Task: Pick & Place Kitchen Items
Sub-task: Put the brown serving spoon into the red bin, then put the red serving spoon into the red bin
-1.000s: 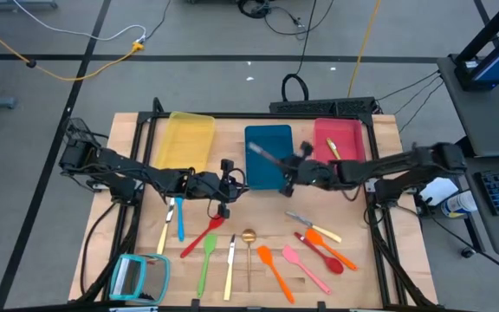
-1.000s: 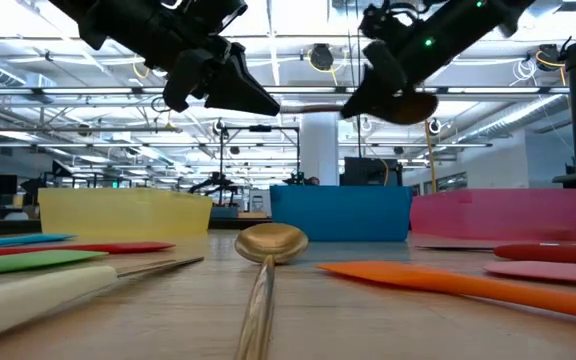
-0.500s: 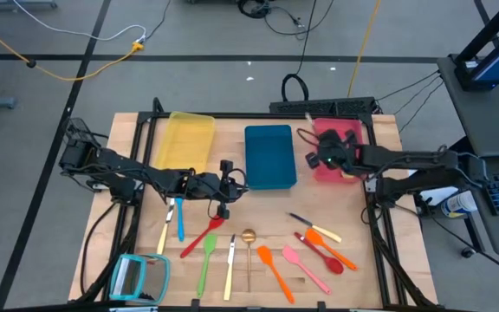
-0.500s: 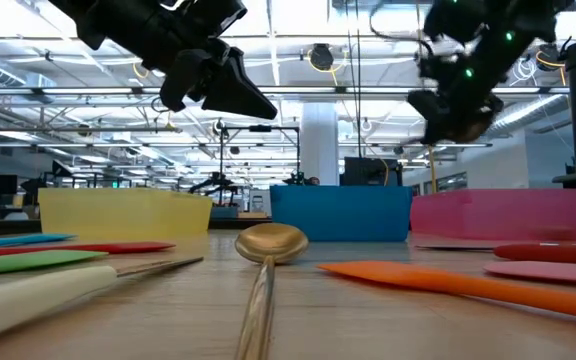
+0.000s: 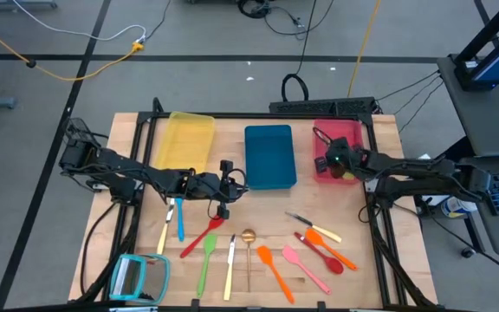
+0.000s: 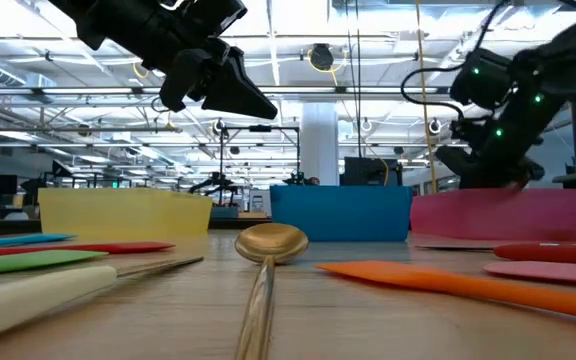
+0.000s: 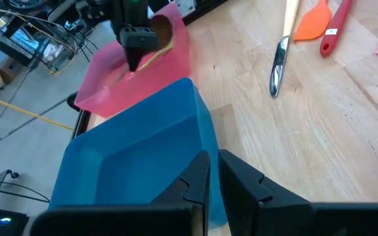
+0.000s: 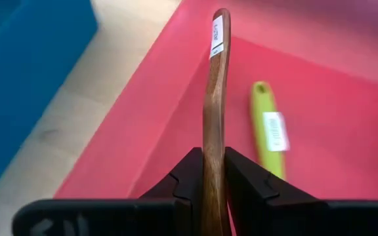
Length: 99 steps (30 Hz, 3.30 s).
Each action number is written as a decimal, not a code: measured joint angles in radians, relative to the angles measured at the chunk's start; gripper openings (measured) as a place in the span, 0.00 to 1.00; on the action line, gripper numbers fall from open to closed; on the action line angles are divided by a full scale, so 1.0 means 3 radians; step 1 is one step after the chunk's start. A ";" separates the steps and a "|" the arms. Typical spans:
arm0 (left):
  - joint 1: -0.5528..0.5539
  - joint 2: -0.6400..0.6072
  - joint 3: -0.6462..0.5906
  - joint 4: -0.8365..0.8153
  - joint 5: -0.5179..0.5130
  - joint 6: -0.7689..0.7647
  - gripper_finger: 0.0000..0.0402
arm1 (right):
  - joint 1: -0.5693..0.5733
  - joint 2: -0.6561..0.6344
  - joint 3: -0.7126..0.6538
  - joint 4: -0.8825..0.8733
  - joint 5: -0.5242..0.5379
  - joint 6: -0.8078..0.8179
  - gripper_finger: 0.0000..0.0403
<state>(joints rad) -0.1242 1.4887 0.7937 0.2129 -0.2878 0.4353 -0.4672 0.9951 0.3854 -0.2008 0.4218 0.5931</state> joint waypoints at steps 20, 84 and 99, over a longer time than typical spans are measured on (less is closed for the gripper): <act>0.0001 0.0001 -0.0001 0.0016 -0.0001 0.0202 0.09 | -0.0190 0.0005 -0.0881 0.1460 -0.0200 -0.0778 0.17; -0.0563 0.0001 -0.0003 0.0275 0.0535 -0.0354 0.40 | 0.2122 0.0006 -0.0877 0.4379 -0.0974 -0.1354 0.42; -0.0486 0.0001 -0.0003 0.0135 0.0520 -0.0418 0.38 | 0.2503 0.0590 -0.0646 0.4339 -0.0544 -0.1151 0.42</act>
<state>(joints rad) -0.2699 1.4891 0.7929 0.2535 -0.1318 0.3098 0.2836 1.1720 0.1914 1.1009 0.2587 0.2479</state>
